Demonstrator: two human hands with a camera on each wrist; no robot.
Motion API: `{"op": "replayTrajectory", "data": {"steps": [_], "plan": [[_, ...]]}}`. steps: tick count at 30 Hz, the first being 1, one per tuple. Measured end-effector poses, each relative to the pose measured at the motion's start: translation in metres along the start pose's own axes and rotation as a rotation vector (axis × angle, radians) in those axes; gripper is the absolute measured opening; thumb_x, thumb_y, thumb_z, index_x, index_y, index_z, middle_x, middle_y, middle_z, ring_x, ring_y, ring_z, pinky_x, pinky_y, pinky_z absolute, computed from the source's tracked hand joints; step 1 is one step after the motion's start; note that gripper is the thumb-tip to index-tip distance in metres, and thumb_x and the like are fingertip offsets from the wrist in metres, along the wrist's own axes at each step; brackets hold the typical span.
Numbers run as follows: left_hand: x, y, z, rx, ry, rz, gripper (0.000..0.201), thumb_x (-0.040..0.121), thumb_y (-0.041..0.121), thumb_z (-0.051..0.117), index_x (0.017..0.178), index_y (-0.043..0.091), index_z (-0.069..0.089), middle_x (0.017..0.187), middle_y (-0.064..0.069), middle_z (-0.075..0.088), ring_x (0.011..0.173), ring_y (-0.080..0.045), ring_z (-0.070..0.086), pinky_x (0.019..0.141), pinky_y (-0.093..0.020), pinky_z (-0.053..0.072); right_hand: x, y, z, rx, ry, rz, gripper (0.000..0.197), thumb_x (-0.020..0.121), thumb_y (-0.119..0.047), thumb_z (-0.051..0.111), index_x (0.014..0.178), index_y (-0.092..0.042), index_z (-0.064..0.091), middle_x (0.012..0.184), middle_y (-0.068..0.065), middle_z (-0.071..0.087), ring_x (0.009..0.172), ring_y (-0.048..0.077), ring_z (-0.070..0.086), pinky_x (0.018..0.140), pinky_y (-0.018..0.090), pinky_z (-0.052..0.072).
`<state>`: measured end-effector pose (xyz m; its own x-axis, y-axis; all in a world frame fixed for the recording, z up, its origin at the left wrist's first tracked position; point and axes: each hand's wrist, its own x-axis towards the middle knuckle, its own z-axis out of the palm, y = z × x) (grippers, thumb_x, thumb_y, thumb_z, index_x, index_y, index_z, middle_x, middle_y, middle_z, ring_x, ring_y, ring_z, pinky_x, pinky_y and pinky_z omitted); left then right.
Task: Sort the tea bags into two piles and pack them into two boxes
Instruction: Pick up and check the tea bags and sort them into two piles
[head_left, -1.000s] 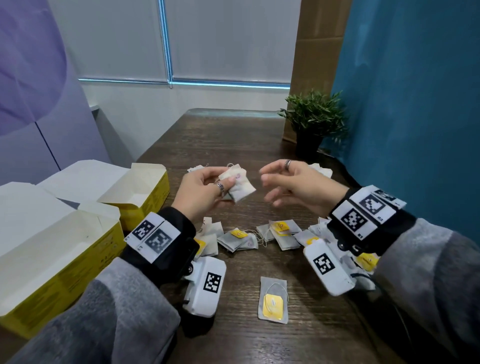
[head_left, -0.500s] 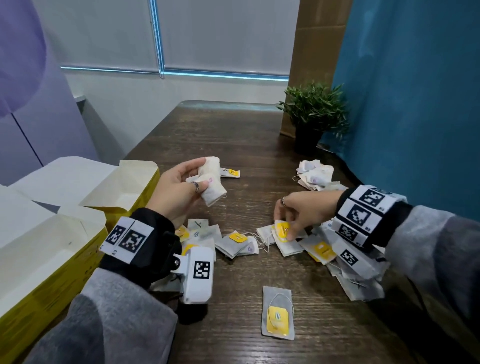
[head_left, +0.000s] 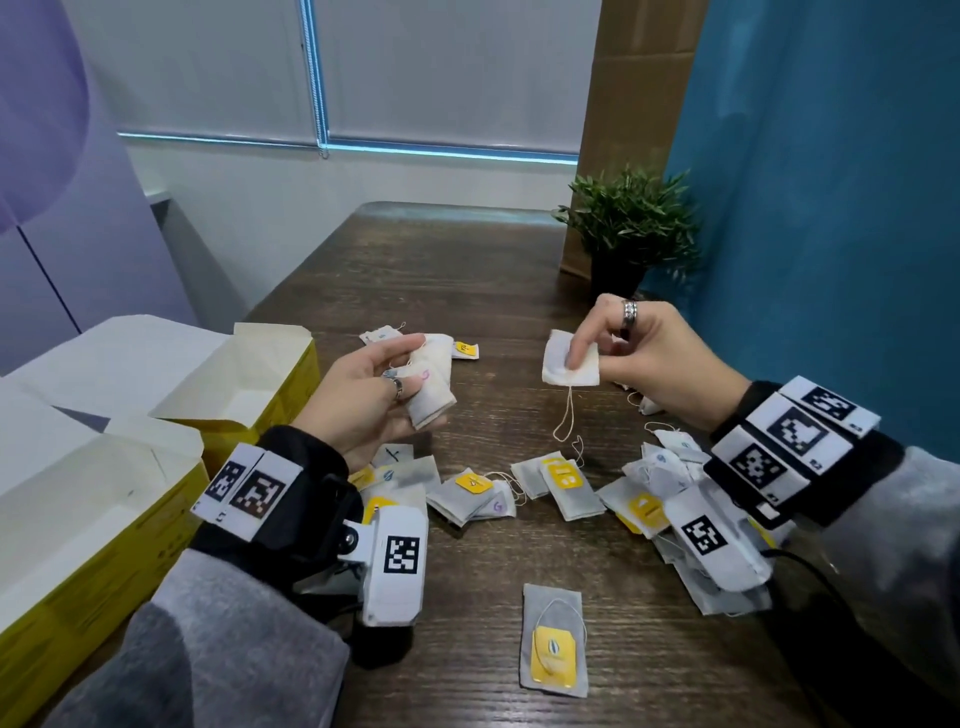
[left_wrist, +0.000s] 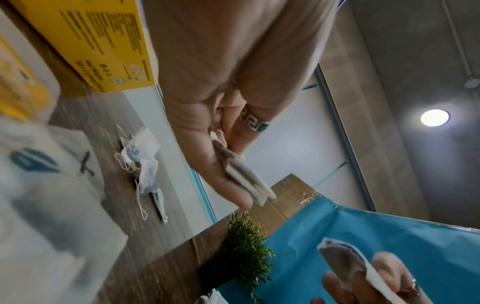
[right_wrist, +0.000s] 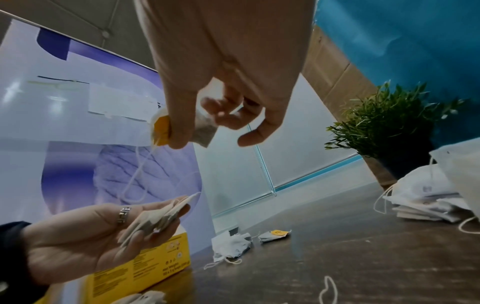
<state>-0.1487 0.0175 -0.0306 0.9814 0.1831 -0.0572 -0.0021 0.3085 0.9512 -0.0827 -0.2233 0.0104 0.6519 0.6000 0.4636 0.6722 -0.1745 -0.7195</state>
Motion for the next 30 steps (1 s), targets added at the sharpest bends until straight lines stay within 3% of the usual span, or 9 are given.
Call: {"op": "replayTrajectory", "data": {"steps": [3, 7, 11, 15, 17, 20, 22, 25, 30], "plan": [[-0.002, -0.001, 0.002, 0.028, -0.022, -0.013, 0.04, 0.091, -0.012, 0.044, 0.118, 0.015, 0.056, 0.127, -0.013, 0.051, 0.088, -0.026, 0.063, 0.055, -0.034, 0.059, -0.002, -0.002, 0.004, -0.071, 0.035, -0.023, 0.034, 0.069, -0.004, 0.08, 0.062, -0.036, 0.071, 0.082, -0.006, 0.034, 0.072, 0.001, 0.039, 0.061, 0.017, 0.041], [-0.003, -0.001, 0.004, 0.066, -0.023, -0.014, 0.045, 0.088, -0.013, 0.047, 0.121, 0.017, 0.056, 0.134, -0.015, 0.05, 0.093, -0.022, 0.062, 0.065, -0.031, 0.06, -0.006, -0.003, 0.008, -0.144, 0.113, -0.068, 0.045, 0.069, 0.008, 0.075, 0.059, -0.035, 0.07, 0.077, -0.009, 0.027, 0.066, 0.001, 0.035, 0.058, 0.013, 0.035], [-0.004, -0.001, 0.004, 0.095, -0.005, 0.013, 0.052, 0.086, -0.017, 0.047, 0.125, 0.017, 0.056, 0.133, -0.01, 0.051, 0.095, -0.02, 0.062, 0.06, -0.023, 0.058, -0.01, -0.002, 0.008, -0.12, 0.056, -0.054, 0.031, 0.073, 0.01, 0.071, 0.071, -0.021, 0.072, 0.065, -0.012, 0.034, 0.057, 0.003, 0.034, 0.058, 0.01, 0.029], [-0.005, 0.0, 0.003, 0.122, 0.006, 0.029, 0.054, 0.086, -0.017, 0.047, 0.126, 0.017, 0.055, 0.13, -0.007, 0.054, 0.1, -0.022, 0.063, 0.065, -0.023, 0.059, -0.01, -0.007, 0.009, 0.009, -0.023, -0.022, 0.032, 0.073, 0.014, 0.061, 0.07, -0.016, 0.073, 0.068, -0.009, 0.06, 0.061, 0.004, 0.049, 0.063, 0.017, 0.038], [-0.006, 0.001, 0.003, 0.116, -0.007, 0.026, 0.055, 0.086, -0.018, 0.046, 0.128, 0.017, 0.053, 0.129, -0.012, 0.055, 0.1, -0.026, 0.065, 0.069, -0.028, 0.059, -0.01, -0.006, 0.009, 0.034, -0.045, 0.045, 0.032, 0.077, 0.012, 0.058, 0.072, -0.016, 0.073, 0.065, -0.003, 0.063, 0.06, 0.017, 0.047, 0.062, 0.028, 0.036], [-0.007, 0.001, 0.004, 0.101, -0.02, 0.021, 0.055, 0.087, -0.018, 0.044, 0.13, 0.016, 0.051, 0.129, -0.014, 0.055, 0.096, -0.03, 0.068, 0.073, -0.034, 0.059, -0.01, -0.004, 0.01, 0.074, -0.099, 0.144, 0.031, 0.083, -0.003, 0.05, 0.084, -0.023, 0.074, 0.087, 0.03, 0.064, 0.077, 0.025, 0.047, 0.071, 0.037, 0.035], [-0.008, 0.001, 0.004, 0.099, -0.032, 0.016, 0.052, 0.088, -0.016, 0.044, 0.128, 0.016, 0.052, 0.13, -0.013, 0.054, 0.091, -0.028, 0.07, 0.073, -0.033, 0.059, -0.01, -0.006, 0.011, 0.197, -0.121, 0.208, 0.027, 0.083, -0.011, 0.049, 0.087, -0.02, 0.073, 0.092, 0.019, 0.068, 0.083, 0.023, 0.055, 0.076, 0.033, 0.045], [-0.008, 0.0, 0.005, 0.106, -0.066, 0.008, 0.049, 0.089, -0.015, 0.043, 0.124, 0.018, 0.053, 0.13, -0.014, 0.054, 0.079, -0.022, 0.073, 0.065, -0.029, 0.06, -0.008, -0.013, 0.014, 0.32, -0.111, 0.245, 0.009, 0.084, -0.021, 0.067, 0.091, -0.02, 0.072, 0.089, 0.005, 0.065, 0.082, 0.019, 0.057, 0.079, 0.028, 0.051], [-0.007, -0.001, 0.003, 0.148, -0.123, 0.017, 0.058, 0.088, -0.02, 0.036, 0.129, 0.019, 0.05, 0.134, -0.013, 0.051, 0.091, -0.022, 0.07, 0.071, -0.031, 0.06, -0.006, -0.008, 0.014, 0.231, -0.06, 0.247, 0.05, 0.077, 0.0, 0.07, 0.12, -0.021, 0.055, 0.075, 0.006, 0.061, 0.075, 0.026, 0.053, 0.072, 0.037, 0.044]]}}
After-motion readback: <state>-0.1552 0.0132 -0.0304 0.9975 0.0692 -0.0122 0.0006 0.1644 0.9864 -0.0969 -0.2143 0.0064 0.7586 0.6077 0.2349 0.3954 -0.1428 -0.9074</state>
